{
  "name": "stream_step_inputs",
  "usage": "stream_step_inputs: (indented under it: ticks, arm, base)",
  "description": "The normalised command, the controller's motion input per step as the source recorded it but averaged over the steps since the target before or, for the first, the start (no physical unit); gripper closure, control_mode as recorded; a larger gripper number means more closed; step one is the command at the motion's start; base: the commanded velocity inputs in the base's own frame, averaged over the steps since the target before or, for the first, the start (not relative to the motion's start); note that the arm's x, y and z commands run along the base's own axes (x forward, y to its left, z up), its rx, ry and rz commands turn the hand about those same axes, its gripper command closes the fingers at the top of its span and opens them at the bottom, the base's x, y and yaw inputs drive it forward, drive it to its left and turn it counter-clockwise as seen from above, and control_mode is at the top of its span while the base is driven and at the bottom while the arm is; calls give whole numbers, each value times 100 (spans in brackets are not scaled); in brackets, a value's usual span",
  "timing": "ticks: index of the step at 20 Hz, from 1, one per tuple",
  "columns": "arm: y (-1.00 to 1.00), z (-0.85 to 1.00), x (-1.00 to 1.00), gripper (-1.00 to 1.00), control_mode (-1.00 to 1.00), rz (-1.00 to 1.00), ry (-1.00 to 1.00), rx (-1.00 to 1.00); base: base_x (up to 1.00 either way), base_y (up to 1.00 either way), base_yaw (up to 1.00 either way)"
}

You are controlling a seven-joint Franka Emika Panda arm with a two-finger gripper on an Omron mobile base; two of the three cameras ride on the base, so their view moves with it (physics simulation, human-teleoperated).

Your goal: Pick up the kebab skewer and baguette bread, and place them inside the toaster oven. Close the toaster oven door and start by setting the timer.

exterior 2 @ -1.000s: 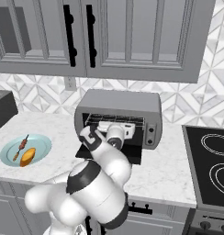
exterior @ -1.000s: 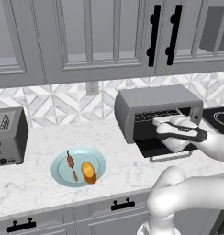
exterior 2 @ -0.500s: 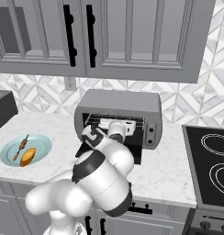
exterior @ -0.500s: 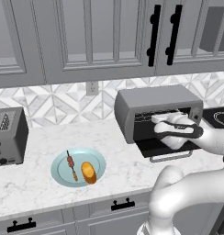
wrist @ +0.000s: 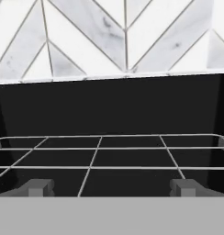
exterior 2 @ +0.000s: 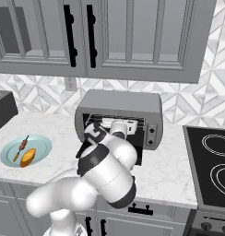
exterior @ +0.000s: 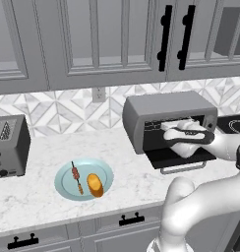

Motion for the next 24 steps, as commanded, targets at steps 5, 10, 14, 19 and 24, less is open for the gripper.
stream_step_inputs:
  ticks: [5, 10, 14, 19, 24]
  arm:
    - [0, -24, 1, -100, -100, 0, 10, 0]
    - [0, -33, -7, -100, -100, 0, 17, 0]
    - [0, -70, -57, -100, -100, 0, 25, 0]
    - [-2, -89, -89, -100, -100, 0, 19, 1]
    - [-4, -86, -96, -100, -100, 0, 21, 0]
  base:
    - [0, 0, 0]
    - [0, 0, 0]
    - [0, 0, 0]
    - [0, 0, 0]
    - [0, 0, 0]
